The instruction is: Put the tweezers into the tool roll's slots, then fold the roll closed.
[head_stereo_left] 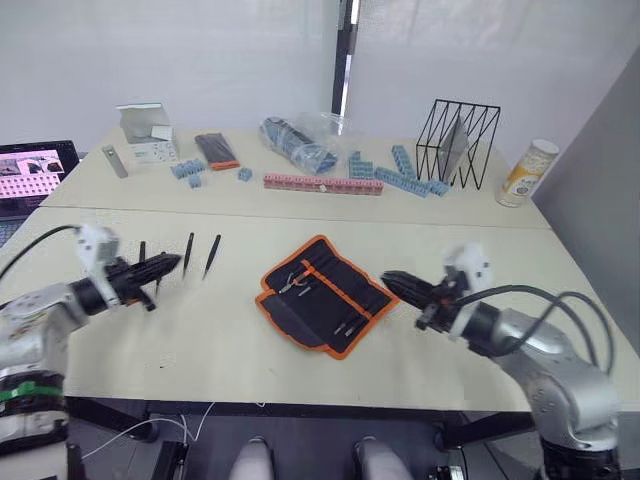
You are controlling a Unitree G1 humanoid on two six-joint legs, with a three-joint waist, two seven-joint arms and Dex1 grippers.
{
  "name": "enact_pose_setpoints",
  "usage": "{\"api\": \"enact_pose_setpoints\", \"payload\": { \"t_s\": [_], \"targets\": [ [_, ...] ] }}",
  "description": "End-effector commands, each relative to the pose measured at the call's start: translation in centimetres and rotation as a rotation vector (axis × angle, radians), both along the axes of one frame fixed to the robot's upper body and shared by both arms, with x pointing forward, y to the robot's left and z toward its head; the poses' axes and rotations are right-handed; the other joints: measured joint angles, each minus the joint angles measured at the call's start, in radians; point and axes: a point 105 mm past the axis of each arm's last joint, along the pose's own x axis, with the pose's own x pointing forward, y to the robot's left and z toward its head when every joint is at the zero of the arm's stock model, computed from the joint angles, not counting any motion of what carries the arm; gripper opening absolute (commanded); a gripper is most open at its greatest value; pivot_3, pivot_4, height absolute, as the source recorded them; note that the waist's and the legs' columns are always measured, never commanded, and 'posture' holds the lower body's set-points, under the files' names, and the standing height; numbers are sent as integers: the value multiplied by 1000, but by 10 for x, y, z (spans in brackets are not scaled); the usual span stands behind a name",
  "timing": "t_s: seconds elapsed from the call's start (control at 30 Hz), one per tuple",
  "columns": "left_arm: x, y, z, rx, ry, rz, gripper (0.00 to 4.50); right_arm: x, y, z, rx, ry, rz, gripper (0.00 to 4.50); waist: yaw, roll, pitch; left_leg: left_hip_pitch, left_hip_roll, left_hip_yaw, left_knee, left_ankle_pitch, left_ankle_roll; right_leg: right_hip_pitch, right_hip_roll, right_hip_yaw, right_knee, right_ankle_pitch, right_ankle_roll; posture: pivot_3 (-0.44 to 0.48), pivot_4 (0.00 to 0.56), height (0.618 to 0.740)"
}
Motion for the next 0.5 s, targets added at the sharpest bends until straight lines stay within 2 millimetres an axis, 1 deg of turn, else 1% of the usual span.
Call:
{"api": "enact_pose_setpoints", "payload": {
  "t_s": [0.03, 0.07, 0.13, 0.17, 0.2, 0.27, 0.3, 0.33, 0.4, 0.5],
  "targets": [
    [-29, 57, 10, 68, -55, 218, 1451, -3, -44, -5, -54, -40, -184, 1812, 1, -2, 0, 0, 0, 1, 0, 0, 0, 0, -1, 0, 0, 0, 0, 0, 150, 740],
    [-37, 64, 6, 86, -46, 242, 1788, -5, -51, -8, -58, -39, -210, 2184, 1, -3, 1, 0, 0, 2, -1, 0, 0, 0, -1, 0, -1, 0, 0, 0, 150, 740],
    [-59, 87, -4, 119, -8, 322, 2560, -10, -77, -19, -46, -33, -310, 2966, 1, -3, 1, 0, 0, 2, -5, 0, 0, -1, -1, 0, -2, 0, -1, 0, 150, 740],
    [-70, 98, -6, 116, -5, 371, 2777, -14, -92, -27, -57, -26, -360, 3175, 2, -3, 1, 0, 0, 2, -5, 0, 0, -1, -1, 0, -2, 0, -1, 0, 150, 740],
    [-79, 107, -7, 113, -9, 413, 3143, -18, -103, -32, -66, -21, -397, 3554, 3, -3, 1, 1, 0, 2, -6, -1, -1, -1, -1, 0, -2, 0, -1, 0, 150, 740],
    [-92, 118, -4, 82, -36, 472, 3794, -26, -121, -39, -73, -15, -443, 4206, 6, -3, 1, 1, 0, 2, -7, -1, -2, -1, -2, -1, -3, 0, -1, 0, 150, 740],
    [-97, 121, -3, 72, -45, 487, 4131, -29, -125, -39, -66, -19, -449, 4500, 7, -3, 1, 1, 0, 3, -7, -1, -2, -2, -2, -1, -4, 0, -1, 0, 150, 740],
    [-101, 122, -3, 70, -50, 495, 4434, -31, -127, -38, -56, -28, -454, 4500, 6, -3, 1, 1, 0, 3, -7, -1, -2, -2, -3, -1, -4, 0, -1, 0, 150, 740],
    [-105, 123, -2, 63, -59, 505, 4475, -32, -125, -38, -52, -35, -445, 4500, 3, -2, 1, 1, 1, 4, -7, -1, -2, -4, -3, -1, -4, 0, -2, 0, 150, 740],
    [-105, 121, -2, 44, -61, 507, 4475, -30, -115, -37, -36, -40, -417, 4500, 0, -2, 1, 3, 2, 4, -7, -1, -2, -6, -4, -2, -4, 1, -3, 0, 150, 740]
  ]
}}
